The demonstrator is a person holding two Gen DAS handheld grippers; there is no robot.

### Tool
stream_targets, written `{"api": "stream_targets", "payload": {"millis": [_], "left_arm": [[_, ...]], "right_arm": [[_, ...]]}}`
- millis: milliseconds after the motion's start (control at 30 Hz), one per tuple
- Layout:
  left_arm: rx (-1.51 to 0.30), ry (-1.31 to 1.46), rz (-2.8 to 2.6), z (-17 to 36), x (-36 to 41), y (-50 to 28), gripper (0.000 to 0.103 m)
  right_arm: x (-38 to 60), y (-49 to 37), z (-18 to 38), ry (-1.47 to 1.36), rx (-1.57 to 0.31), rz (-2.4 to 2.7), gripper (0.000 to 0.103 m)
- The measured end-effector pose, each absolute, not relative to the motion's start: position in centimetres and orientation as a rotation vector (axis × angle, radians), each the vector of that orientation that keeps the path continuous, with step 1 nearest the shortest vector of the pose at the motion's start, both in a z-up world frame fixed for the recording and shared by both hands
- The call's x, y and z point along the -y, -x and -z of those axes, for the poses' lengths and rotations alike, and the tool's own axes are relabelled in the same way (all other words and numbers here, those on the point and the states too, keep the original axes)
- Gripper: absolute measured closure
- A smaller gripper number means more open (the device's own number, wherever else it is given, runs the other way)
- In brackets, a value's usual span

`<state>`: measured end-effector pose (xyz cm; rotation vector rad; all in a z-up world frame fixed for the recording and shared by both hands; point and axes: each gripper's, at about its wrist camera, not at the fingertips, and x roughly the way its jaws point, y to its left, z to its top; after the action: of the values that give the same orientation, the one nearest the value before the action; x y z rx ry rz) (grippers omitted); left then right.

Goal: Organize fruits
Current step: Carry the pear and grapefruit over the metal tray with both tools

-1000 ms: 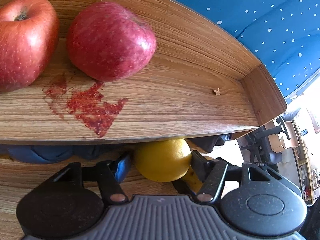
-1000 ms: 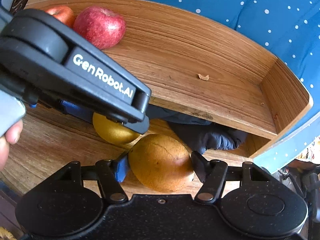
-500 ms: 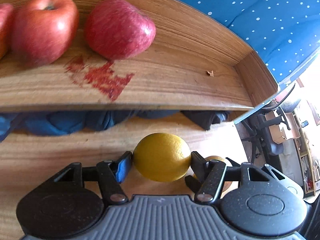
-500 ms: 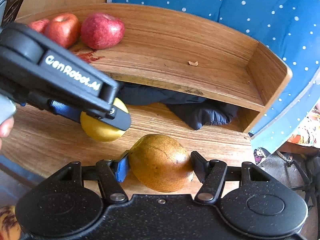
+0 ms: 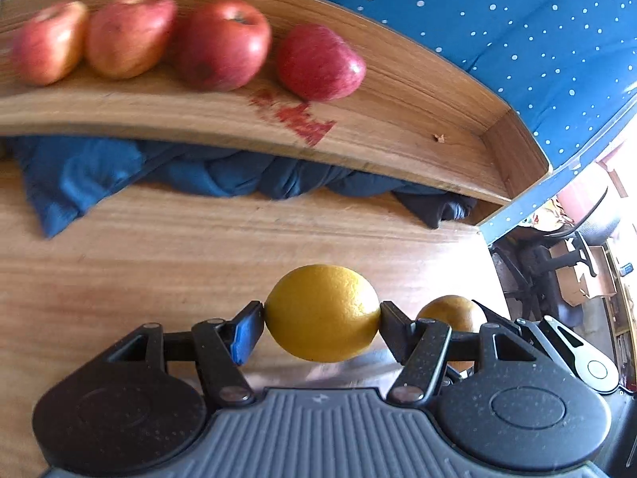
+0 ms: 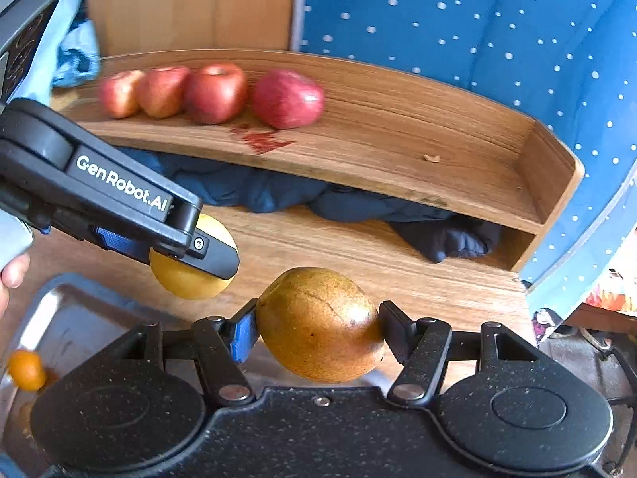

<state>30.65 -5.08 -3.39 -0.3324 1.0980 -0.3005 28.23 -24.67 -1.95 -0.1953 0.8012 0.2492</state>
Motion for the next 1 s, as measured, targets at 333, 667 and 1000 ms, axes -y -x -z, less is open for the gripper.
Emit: {"api": "stream_targets", "payload": {"millis": [333, 667, 1000], "left_arm": [[-1.122, 0.323, 0.254, 3.7, 4.5, -27.6, 0.036], [-1.138, 0.293, 0.229, 3.5, 4.3, -26.9, 0.036], [-1.162, 0.278, 0.213, 3.5, 4.4, -26.4, 0.036]], "right_arm": [[23.2, -26.0, 2.8, 0.23, -0.827, -0.332, 0.038], [22.3, -25.5, 3.5, 0.245, -0.858, -0.372, 0.038], [22.3, -25.2, 3.5, 0.246, -0.867, -0.392, 0.039]]}}
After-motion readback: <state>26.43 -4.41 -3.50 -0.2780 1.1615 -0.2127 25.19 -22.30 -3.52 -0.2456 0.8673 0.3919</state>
